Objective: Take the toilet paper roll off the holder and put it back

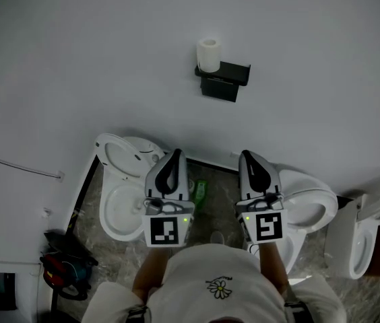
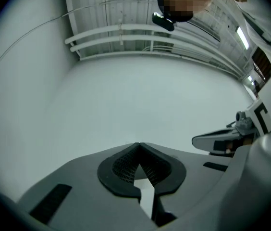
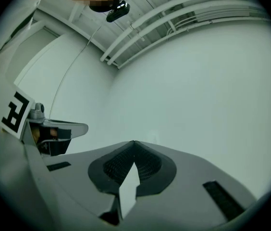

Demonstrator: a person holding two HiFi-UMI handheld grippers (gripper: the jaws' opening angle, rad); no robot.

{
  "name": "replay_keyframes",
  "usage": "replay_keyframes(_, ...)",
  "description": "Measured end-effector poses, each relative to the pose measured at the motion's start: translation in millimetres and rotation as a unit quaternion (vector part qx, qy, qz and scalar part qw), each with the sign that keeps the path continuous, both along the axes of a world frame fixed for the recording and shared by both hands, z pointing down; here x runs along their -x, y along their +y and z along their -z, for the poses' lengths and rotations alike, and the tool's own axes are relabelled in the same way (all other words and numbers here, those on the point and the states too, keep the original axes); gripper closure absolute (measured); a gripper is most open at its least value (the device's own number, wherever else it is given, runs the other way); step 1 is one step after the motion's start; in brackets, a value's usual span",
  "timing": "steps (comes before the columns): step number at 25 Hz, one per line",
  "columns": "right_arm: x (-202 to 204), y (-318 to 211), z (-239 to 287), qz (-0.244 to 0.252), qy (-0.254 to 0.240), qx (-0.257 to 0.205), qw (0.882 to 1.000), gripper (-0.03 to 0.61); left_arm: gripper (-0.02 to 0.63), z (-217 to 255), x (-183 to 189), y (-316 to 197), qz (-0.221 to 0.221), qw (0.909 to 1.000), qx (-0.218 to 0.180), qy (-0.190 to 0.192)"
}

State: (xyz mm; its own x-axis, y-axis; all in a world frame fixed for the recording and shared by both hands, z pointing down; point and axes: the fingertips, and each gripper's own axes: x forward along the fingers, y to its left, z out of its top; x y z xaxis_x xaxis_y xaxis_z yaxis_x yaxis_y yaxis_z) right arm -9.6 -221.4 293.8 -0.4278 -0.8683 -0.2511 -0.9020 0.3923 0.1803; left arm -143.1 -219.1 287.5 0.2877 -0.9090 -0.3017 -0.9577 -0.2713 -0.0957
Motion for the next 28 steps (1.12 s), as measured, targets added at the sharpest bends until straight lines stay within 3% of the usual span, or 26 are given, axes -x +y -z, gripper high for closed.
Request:
replay_keyframes(7, 4, 3, -9, 0.005, -0.003, 0.018, 1.000, 0.571, 0.597, -36, -9, -5, 0.004, 0.9990, 0.044, 0.010)
replay_keyframes(10, -3, 3, -18, -0.009, 0.011, 0.041, 0.999, 0.571, 0.597, -36, -11, -4, 0.001, 0.9989, 0.046, 0.012)
replay_keyframes(23, -10, 10, -14, 0.000, 0.010, 0.027, 1.000, 0.571, 0.597, -39, -12, -2, 0.006, 0.9980, 0.061, 0.013)
replay_keyframes(28, -10, 9, -13, 0.007, 0.000, 0.026, 1.000, 0.571, 0.597, -53, -14, -5, 0.006, 0.9970, 0.075, -0.020)
